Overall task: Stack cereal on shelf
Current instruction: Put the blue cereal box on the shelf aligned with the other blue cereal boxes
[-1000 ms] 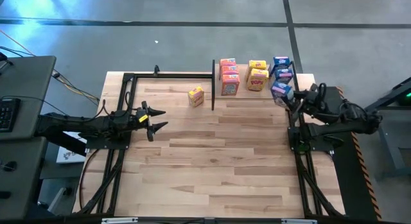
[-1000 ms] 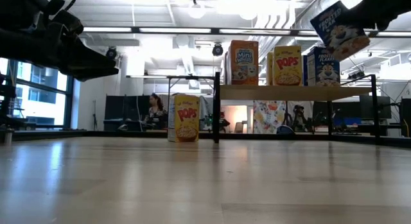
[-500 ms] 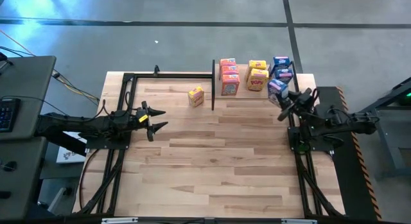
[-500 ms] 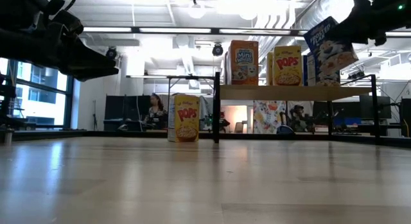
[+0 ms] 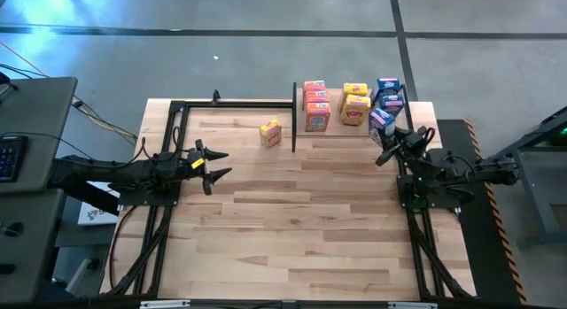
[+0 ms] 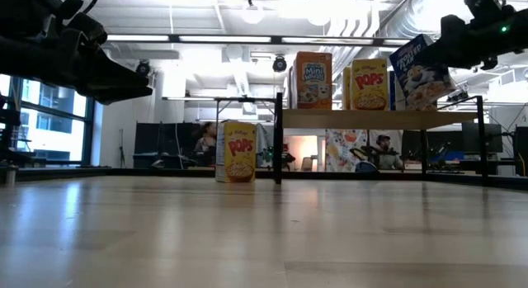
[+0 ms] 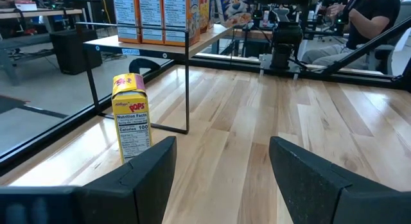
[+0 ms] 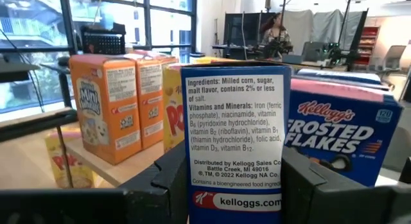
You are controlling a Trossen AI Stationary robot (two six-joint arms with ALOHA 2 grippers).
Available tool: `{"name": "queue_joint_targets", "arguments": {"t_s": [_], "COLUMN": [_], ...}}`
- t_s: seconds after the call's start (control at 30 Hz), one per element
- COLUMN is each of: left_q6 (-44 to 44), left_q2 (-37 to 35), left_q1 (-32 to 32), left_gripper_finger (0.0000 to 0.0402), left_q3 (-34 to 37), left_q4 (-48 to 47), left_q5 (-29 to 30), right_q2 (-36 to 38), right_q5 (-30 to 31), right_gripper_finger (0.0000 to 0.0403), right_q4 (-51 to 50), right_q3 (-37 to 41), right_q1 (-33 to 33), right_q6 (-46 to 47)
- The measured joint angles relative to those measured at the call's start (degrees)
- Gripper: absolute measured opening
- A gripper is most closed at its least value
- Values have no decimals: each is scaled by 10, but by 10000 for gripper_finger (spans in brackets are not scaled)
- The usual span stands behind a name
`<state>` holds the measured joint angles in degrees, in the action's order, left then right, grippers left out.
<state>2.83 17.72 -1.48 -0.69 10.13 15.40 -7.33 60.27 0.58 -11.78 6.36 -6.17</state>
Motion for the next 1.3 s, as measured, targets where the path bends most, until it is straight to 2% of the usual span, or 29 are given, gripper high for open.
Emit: {"name": "queue_joint_targets", "arguments": {"t_s": [0.37, 0.6, 1.3], "left_q6": [0, 0, 0], "left_q2": [0, 0, 0], "left_q1": [0, 0, 0], "left_gripper_finger": [239, 239, 239], "left_q3": [0, 0, 0], "left_q4": [0, 0, 0], "left_q5": [0, 0, 0], "right_q2": [0, 0, -1], "right_q5": [16, 21, 18], "right_gripper_finger": [154, 154, 154], "right_q4": [18, 49, 47], "right_q3": [24, 25, 25], "right_q1": [0, 0, 0], "right_q6": [-2, -33, -98]}}
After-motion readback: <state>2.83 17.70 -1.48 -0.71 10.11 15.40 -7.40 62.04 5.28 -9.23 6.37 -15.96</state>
